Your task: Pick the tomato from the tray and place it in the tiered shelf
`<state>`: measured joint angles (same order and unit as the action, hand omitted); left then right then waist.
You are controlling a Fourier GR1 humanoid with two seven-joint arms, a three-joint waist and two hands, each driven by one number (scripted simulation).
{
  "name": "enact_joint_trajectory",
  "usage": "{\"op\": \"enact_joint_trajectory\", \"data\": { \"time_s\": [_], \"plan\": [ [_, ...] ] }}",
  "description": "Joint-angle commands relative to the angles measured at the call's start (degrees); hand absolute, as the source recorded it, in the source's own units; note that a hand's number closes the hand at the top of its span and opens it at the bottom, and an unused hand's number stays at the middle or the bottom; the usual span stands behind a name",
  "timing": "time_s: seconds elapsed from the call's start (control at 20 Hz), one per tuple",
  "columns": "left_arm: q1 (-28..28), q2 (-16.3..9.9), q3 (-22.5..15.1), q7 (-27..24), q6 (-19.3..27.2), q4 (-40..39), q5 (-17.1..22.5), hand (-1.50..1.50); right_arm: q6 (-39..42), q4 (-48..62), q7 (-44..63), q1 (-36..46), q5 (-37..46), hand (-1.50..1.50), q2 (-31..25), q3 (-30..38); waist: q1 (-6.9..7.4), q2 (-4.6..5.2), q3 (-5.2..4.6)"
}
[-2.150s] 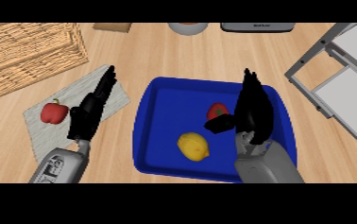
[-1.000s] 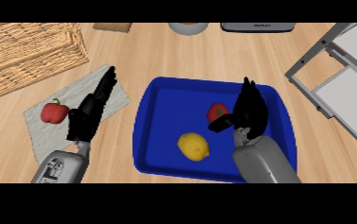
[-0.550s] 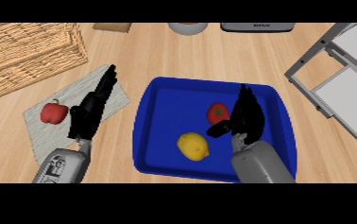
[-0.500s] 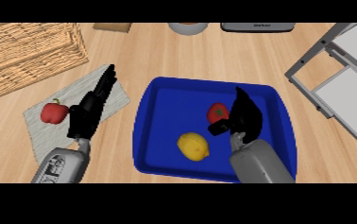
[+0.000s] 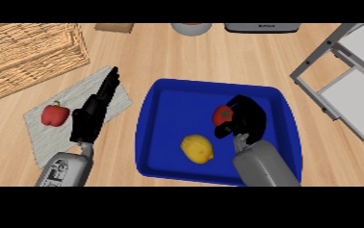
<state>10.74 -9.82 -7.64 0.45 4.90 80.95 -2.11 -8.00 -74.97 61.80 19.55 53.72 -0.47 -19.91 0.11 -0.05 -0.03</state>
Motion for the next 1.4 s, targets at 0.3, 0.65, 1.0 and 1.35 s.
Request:
{"op": "enact_joint_trajectory", "data": {
  "time_s": [0.3,0.65,1.0,1.35],
  "plan": [
    [-1.24,0.83,1.05,2.44,0.55,2.06,-0.82,0.00,6.99,-15.55,-20.17,-13.95,-6.09,1.50,-10.81,-10.00,-2.25,-1.03,0.15],
    [-3.26,-0.95,3.09,0.49,-0.13,1.66,0.14,0.00,10.10,-30.04,-43.87,-22.48,-14.63,1.50,-23.50,-17.02,-4.26,-1.65,0.26],
    [-4.48,-0.89,4.00,0.59,0.62,2.25,0.44,0.00,11.40,-49.78,-57.94,-31.95,-32.08,1.50,-35.82,-2.98,-6.35,-1.30,0.24],
    [-5.75,-1.35,4.07,0.69,-0.09,4.03,0.87,0.00,12.08,-57.72,-64.71,-42.35,-49.07,1.50,-42.69,21.64,-6.25,-1.10,0.22]
  ]
}}
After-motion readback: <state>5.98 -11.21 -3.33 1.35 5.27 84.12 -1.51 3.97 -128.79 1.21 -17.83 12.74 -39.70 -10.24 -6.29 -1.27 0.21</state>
